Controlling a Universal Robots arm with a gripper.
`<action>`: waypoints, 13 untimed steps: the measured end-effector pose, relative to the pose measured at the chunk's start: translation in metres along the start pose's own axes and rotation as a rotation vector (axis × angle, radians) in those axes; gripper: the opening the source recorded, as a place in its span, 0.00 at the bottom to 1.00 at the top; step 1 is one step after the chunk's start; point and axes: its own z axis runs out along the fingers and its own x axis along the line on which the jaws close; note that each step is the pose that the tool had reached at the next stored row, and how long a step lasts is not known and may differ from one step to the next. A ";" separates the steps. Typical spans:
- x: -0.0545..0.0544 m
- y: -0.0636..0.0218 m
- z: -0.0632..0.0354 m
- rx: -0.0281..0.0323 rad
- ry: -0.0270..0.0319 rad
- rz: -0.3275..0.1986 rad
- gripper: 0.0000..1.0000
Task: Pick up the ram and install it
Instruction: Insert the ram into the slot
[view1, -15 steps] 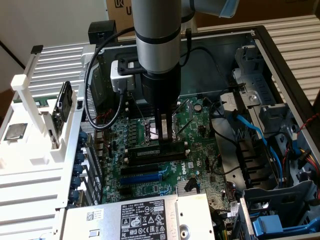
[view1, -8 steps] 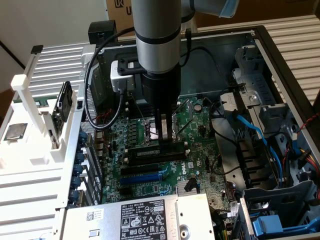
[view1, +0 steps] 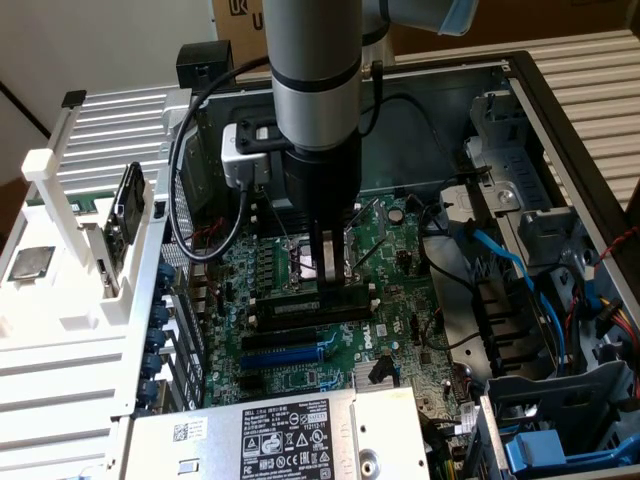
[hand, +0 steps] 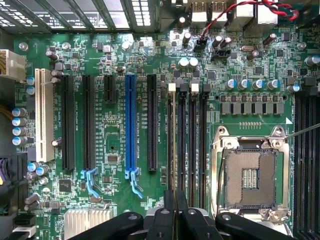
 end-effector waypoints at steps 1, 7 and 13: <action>0.000 0.0000 0.0002 0.0000 0.0000 0.000 0.12; 0.000 0.0000 0.0029 0.0000 0.0000 0.000 0.12; 0.000 0.0001 0.0043 -0.0001 0.0002 0.000 0.12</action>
